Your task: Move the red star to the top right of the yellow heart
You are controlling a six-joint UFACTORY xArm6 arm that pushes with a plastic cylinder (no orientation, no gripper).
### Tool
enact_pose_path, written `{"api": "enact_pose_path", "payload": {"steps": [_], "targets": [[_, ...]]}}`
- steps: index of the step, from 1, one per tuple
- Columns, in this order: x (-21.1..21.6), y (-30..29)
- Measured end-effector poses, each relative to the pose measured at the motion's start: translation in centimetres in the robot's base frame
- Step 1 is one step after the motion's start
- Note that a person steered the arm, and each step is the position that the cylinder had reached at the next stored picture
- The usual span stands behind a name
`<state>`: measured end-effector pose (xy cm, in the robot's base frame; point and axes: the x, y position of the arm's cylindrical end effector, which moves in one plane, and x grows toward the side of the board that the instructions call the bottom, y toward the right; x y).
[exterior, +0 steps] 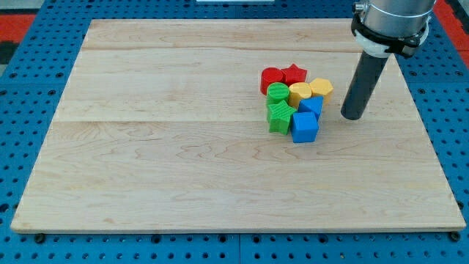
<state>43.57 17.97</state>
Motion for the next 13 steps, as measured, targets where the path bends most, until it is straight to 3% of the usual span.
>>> {"api": "enact_pose_path", "payload": {"steps": [3, 4, 5, 7, 8, 9, 11, 13], "targets": [[3.3, 0.1], [7.0, -2.4], [7.3, -8.1], [1.7, -8.2], [1.2, -8.2], [4.4, -8.2], [-0.3, -1.1], [-2.9, -8.3]]}}
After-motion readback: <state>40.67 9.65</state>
